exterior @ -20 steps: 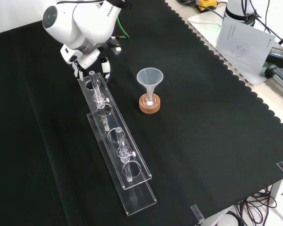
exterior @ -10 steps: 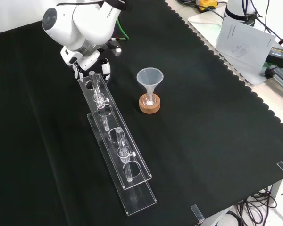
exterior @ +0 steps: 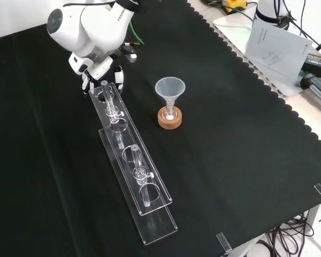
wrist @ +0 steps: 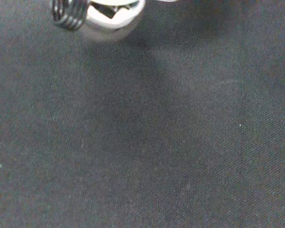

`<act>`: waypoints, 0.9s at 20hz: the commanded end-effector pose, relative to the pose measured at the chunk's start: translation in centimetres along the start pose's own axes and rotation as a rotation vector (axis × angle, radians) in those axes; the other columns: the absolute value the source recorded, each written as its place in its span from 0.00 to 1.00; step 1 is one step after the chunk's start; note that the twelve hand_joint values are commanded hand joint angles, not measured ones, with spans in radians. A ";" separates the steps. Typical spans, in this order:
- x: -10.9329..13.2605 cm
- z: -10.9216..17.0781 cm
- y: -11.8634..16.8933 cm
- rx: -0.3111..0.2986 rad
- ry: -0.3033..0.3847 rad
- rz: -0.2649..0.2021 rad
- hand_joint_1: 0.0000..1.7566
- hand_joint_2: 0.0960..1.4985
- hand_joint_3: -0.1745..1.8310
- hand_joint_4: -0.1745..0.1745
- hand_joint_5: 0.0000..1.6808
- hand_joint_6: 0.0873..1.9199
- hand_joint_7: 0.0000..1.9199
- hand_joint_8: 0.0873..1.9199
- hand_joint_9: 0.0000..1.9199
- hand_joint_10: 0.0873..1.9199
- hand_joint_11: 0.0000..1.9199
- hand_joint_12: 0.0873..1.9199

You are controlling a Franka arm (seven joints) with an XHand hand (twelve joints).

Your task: Put the weighing funnel back on the table.

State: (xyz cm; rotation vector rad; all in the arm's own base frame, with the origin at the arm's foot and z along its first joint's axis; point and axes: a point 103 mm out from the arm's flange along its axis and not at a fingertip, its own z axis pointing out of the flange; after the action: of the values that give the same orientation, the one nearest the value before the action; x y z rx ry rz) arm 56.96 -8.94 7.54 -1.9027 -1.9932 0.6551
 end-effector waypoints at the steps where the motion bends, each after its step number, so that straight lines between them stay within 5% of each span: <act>1: 0.3 -0.3 -0.8 0.019 -0.041 -0.059 0.51 0.37 0.37 0.52 0.25 0.15 0.08 0.29 0.29 0.22 0.24 0.63; 6: 0.1 -2.3 -3.3 -0.042 -0.042 -0.063 0.44 0.34 0.35 0.52 0.18 0.01 0.01 0.26 0.18 0.27 0.14 0.67; 18: 1.5 -7.5 -11.7 -0.183 -0.031 -0.026 0.40 0.35 0.31 0.52 0.17 0.00 0.03 0.27 0.18 0.29 0.12 0.68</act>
State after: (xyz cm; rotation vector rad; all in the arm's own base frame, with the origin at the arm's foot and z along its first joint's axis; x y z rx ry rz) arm 53.51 -7.95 15.56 -1.9100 -2.1217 0.6063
